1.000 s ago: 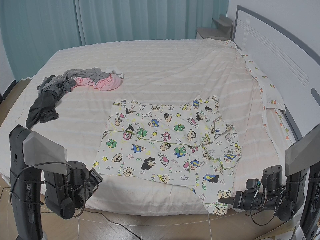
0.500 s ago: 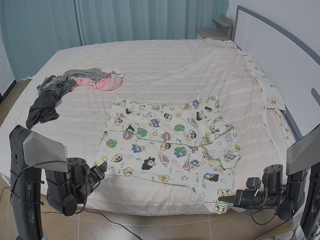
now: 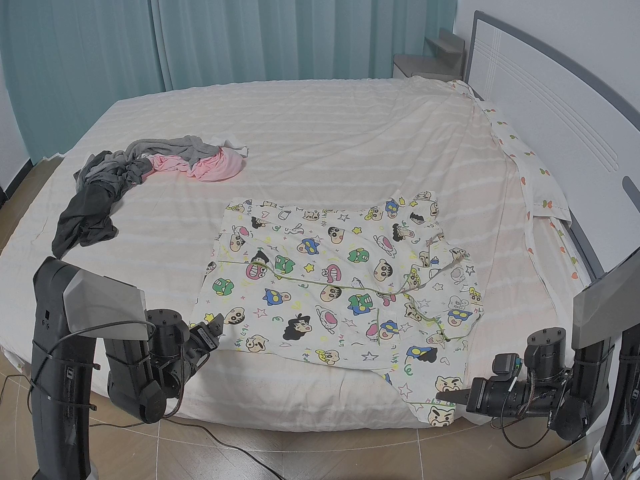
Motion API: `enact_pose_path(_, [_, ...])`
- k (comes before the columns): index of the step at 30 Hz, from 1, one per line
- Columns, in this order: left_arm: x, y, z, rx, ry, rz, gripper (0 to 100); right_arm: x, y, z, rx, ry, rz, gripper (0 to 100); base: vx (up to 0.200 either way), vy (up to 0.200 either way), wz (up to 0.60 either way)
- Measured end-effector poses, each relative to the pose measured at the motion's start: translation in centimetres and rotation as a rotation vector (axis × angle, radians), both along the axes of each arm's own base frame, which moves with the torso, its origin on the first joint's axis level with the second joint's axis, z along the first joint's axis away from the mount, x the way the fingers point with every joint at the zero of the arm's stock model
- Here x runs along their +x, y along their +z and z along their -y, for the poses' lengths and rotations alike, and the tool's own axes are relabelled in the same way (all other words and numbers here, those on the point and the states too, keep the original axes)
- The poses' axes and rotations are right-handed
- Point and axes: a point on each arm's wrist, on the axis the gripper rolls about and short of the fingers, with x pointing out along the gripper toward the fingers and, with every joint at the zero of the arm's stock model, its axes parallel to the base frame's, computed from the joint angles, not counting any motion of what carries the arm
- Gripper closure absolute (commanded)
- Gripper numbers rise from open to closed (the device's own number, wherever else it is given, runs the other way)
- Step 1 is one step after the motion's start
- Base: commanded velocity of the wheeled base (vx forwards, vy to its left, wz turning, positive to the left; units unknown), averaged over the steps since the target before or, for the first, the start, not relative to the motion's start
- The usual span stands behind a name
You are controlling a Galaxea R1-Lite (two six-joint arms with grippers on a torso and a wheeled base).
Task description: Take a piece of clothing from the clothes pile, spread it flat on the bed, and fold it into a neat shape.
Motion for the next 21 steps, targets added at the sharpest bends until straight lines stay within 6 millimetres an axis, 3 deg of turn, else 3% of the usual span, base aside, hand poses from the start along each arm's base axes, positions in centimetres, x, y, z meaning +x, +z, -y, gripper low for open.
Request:
enact_pose_path(2, [0.2, -0.3, 0.0, 0.000, -0.001, -0.002, 0, 0.0, 0.0, 0.0, 0.000, 0.000, 0.000, 100, 0.000, 0.000, 0.00])
enact_pose_path(3, [0.2, -0.5, 0.1, 0.000, -0.001, -0.004, 100, 0.0, 0.0, 0.0, 0.000, 0.000, 0.000, 100, 0.000, 0.000, 0.00])
enact_pose_path(21, [-0.7, -1.3, 0.0, -0.003, 0.001, -0.052, 100, -0.2, 0.2, 0.1, -0.003, -0.003, 0.004, 100, 0.000, 0.000, 0.00])
